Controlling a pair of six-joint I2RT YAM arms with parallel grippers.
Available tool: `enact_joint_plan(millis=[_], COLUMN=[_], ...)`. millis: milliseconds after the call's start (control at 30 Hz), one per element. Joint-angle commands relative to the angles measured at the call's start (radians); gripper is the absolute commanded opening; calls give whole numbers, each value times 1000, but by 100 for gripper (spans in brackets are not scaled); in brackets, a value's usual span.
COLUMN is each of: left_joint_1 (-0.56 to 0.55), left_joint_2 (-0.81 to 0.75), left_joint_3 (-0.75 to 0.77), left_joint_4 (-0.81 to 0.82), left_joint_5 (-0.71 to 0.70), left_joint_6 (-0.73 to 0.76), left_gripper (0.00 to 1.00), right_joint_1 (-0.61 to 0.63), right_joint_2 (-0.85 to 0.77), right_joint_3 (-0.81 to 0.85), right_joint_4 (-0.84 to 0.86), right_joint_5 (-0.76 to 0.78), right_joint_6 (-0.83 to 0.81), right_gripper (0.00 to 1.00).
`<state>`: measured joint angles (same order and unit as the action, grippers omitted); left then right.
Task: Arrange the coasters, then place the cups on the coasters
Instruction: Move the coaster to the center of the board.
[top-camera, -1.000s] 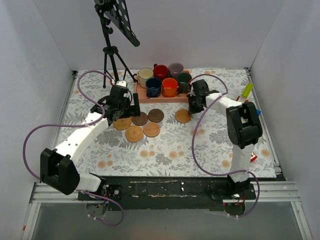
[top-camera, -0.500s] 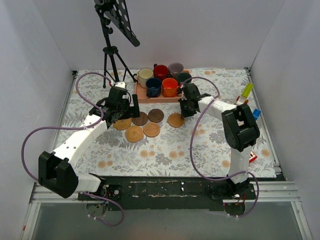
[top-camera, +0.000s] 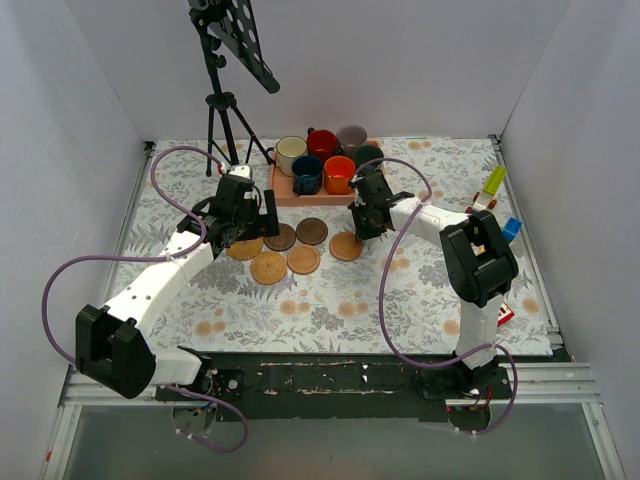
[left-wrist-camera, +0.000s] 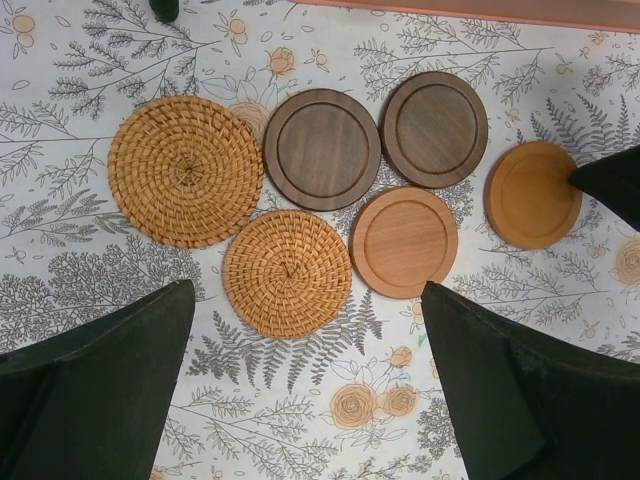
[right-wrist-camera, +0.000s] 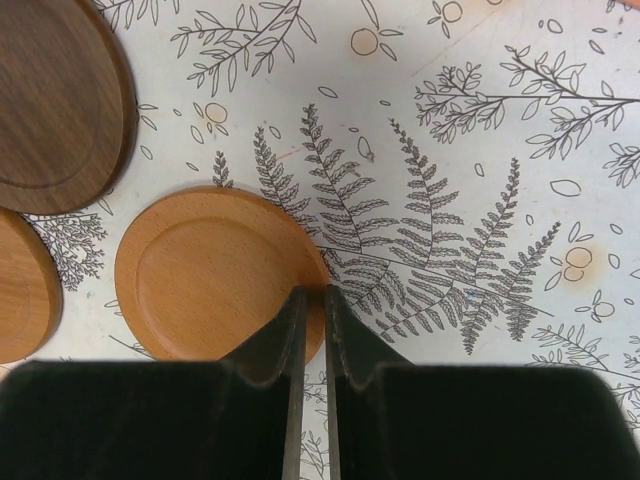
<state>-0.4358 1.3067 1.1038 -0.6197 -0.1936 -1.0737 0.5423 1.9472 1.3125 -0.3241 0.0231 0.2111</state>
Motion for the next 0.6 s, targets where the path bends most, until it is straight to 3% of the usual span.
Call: enact_joint_plan(millis=[0,567], left_joint_1=[-4,-4], left_joint_2=[-47,-43], left_joint_3=[-4,-1], left_joint_4=[11,11], left_joint_5=[3,5], left_joint_6=[-2,0], left_gripper=[98,98], right_joint_1=[36,61], right_joint_2=[25,42], right_joint_3=[-27,33], right_joint_4=[-121,-135], right_joint_5=[-40,-57], right_joint_6=[19,56], right_gripper=[14,14])
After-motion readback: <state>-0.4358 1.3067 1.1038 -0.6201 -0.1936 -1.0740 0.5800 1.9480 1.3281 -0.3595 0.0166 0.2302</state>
